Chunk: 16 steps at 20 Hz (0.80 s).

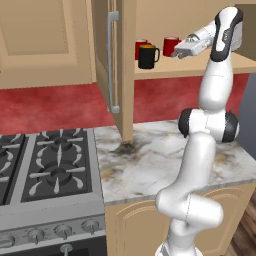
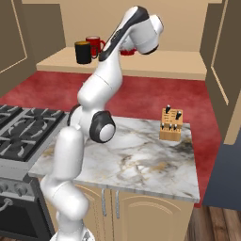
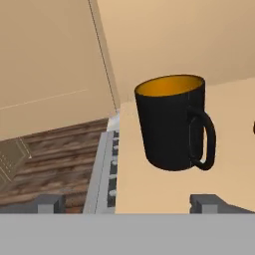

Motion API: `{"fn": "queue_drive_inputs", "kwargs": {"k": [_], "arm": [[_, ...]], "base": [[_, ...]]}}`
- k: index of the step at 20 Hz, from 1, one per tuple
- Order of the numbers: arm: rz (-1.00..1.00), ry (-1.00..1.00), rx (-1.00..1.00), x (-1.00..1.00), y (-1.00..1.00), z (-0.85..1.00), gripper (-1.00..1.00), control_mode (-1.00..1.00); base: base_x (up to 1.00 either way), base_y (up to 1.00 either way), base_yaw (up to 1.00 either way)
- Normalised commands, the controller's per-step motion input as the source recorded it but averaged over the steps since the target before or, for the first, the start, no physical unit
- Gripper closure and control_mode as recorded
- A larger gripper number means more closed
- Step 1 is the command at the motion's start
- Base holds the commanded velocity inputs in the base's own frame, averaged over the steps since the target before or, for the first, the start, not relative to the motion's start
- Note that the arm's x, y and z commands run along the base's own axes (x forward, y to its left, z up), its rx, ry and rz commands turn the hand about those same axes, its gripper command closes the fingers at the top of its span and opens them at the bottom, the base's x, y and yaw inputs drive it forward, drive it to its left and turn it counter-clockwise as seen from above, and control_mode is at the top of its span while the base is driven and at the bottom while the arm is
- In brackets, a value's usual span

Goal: Pick the mug on the counter and place it in the cabinet with the handle facing the right, like the mugs already inside.

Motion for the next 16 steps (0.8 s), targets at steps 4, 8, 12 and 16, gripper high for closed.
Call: {"fn": "queue_drive_inputs", "kwargs": {"k": [4, 8, 12, 16], "arm": [[-0.11, -0.04, 0.03, -0.91, 0.36, -0.39, -1.00, -1.00], [-0.09, -0.08, 0.06, -1.00, 0.26, -0.48, -1.00, -1.00], [-0.08, -0.08, 0.07, -1.00, 0.24, -0.45, -1.00, -1.00], [-0.08, -0.10, 0.06, -1.00, 0.30, -0.24, -1.00, -1.00]], "base": [[0.00, 0.00, 0.00], [0.00, 0.00, 0.00], [0.00, 0.00, 0.00], [0.00, 0.00, 0.00]]}}
